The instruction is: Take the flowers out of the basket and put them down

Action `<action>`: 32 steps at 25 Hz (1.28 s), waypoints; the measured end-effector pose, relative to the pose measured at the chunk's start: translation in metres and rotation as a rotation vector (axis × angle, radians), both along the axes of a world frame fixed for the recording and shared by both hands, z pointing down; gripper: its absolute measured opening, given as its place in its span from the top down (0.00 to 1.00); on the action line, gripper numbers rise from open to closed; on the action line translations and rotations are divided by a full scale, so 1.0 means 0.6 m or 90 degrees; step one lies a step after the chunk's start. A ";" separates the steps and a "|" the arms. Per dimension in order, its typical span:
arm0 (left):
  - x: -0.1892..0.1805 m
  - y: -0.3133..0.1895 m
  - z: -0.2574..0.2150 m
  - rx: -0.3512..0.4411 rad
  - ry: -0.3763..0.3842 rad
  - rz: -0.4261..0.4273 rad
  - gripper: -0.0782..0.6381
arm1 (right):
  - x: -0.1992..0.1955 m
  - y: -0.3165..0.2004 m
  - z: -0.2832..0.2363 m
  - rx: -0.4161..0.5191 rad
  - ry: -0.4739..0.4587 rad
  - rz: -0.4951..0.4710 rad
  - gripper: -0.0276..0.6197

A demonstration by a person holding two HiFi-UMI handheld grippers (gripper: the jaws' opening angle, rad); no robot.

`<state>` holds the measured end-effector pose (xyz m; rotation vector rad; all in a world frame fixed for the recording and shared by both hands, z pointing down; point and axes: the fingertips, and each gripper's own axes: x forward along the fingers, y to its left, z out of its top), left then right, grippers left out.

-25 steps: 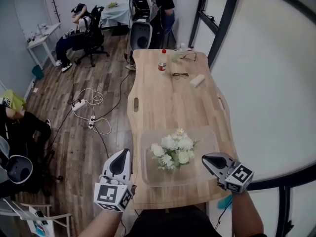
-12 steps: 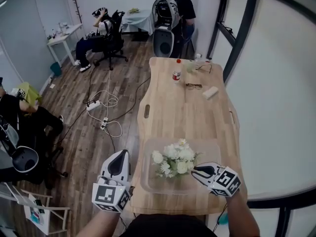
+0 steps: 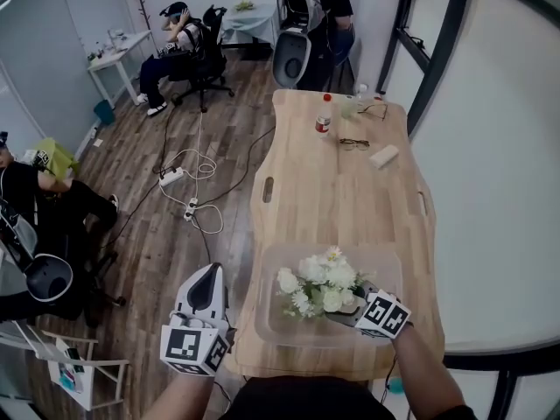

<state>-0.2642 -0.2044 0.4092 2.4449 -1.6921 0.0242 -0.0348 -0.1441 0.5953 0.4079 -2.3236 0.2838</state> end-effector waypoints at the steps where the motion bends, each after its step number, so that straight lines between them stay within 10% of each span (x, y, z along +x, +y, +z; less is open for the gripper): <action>1: -0.004 -0.001 0.002 -0.002 -0.001 -0.003 0.88 | -0.007 -0.003 0.006 0.004 -0.009 -0.002 0.51; 7: -0.018 -0.014 0.006 -0.005 0.005 -0.019 0.88 | -0.033 -0.056 0.025 0.115 -0.049 -0.001 0.49; 19: -0.038 -0.012 0.010 -0.014 -0.002 -0.030 0.88 | -0.100 -0.161 0.041 0.040 -0.219 0.222 0.48; 32: -0.048 0.001 0.006 -0.013 -0.017 -0.033 0.88 | -0.137 -0.165 0.061 0.033 -0.202 0.243 0.57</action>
